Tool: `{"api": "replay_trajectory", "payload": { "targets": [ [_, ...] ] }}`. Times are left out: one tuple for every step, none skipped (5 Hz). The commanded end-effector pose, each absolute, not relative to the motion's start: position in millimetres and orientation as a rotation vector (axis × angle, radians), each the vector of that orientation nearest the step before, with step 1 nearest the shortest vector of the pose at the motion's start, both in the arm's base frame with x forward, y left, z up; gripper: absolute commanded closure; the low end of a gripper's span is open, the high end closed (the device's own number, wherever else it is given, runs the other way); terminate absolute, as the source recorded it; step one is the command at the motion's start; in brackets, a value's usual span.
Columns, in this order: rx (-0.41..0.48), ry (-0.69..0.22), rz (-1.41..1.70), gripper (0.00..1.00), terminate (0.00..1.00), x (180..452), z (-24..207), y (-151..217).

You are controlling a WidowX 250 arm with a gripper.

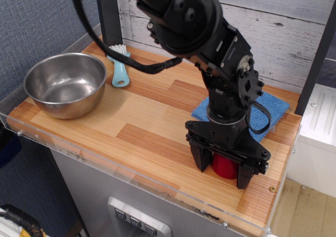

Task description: Move red toy diagonally from top to bottom towards right

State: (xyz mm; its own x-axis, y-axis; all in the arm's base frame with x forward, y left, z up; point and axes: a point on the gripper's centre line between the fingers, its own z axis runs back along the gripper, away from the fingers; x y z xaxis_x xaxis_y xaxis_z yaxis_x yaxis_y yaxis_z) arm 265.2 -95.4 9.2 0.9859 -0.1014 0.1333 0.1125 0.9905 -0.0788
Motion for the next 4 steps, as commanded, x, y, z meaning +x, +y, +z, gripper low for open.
{"api": "replay_trajectory", "payload": {
  "targets": [
    [-0.094, -0.167, -0.099, 1.00, 0.00, 272.6, 15.9, -96.6],
    [-0.103, -0.168, -0.101, 1.00, 0.00, 270.6, 14.8, -96.3],
    [-0.141, -0.194, -0.098, 1.00, 0.00, 272.8, 29.8, -94.8],
    [-0.132, -0.249, -0.057, 1.00, 0.00, 274.1, 63.8, -80.5]
  ]
}}
